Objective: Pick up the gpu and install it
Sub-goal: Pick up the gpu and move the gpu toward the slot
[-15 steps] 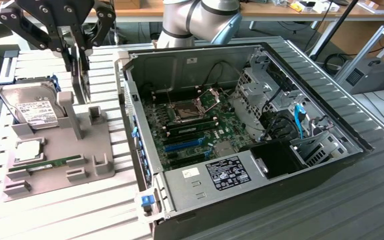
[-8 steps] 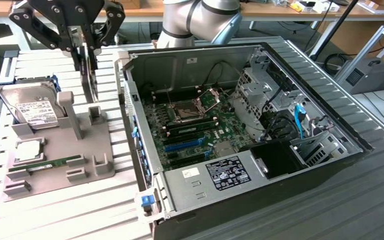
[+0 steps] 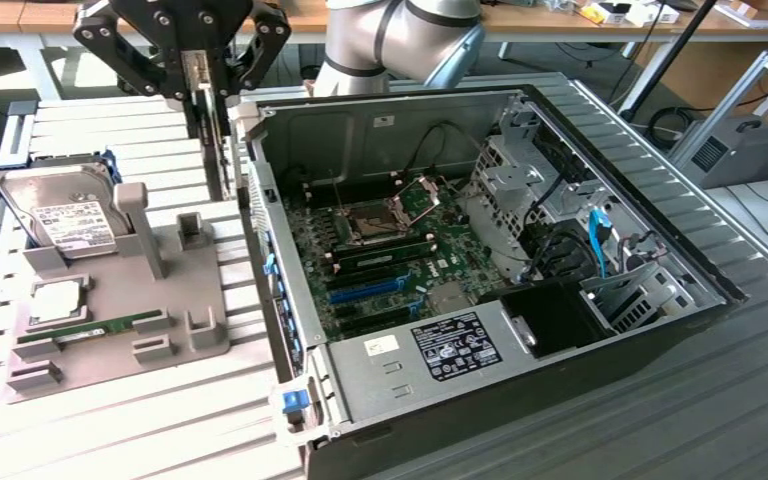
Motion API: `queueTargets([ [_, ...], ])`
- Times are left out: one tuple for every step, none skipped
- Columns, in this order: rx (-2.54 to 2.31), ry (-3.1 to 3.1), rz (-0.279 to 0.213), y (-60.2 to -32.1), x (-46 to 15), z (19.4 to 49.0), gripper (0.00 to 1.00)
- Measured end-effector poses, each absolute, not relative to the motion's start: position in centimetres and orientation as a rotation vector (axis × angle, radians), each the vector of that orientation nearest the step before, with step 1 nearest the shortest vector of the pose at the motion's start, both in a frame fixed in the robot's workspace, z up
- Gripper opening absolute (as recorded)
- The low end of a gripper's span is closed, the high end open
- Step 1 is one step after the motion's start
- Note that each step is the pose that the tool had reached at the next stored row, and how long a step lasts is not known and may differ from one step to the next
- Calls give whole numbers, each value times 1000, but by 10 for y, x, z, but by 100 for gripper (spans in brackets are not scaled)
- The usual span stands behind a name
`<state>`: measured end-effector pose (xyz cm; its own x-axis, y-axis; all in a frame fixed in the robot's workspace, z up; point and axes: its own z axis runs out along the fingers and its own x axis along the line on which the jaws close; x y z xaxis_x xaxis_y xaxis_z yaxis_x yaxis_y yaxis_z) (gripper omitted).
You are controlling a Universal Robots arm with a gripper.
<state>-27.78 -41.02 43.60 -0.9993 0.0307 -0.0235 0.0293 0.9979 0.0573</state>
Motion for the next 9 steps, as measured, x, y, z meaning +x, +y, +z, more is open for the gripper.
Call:
queueTargets([
  [47,3116,89,-410,-275,436,27],
  [47,3116,89,-410,-271,436,27],
  [47,3116,89,-410,-268,436,27],
  [47,3116,89,-410,-263,436,27],
  [47,3116,89,-410,-260,436,27],
  [47,3116,89,-410,-255,436,27],
  [47,3116,89,-410,-252,436,27],
  [47,3116,89,-410,-248,436,27],
  [47,3116,89,-410,-244,436,27],
])
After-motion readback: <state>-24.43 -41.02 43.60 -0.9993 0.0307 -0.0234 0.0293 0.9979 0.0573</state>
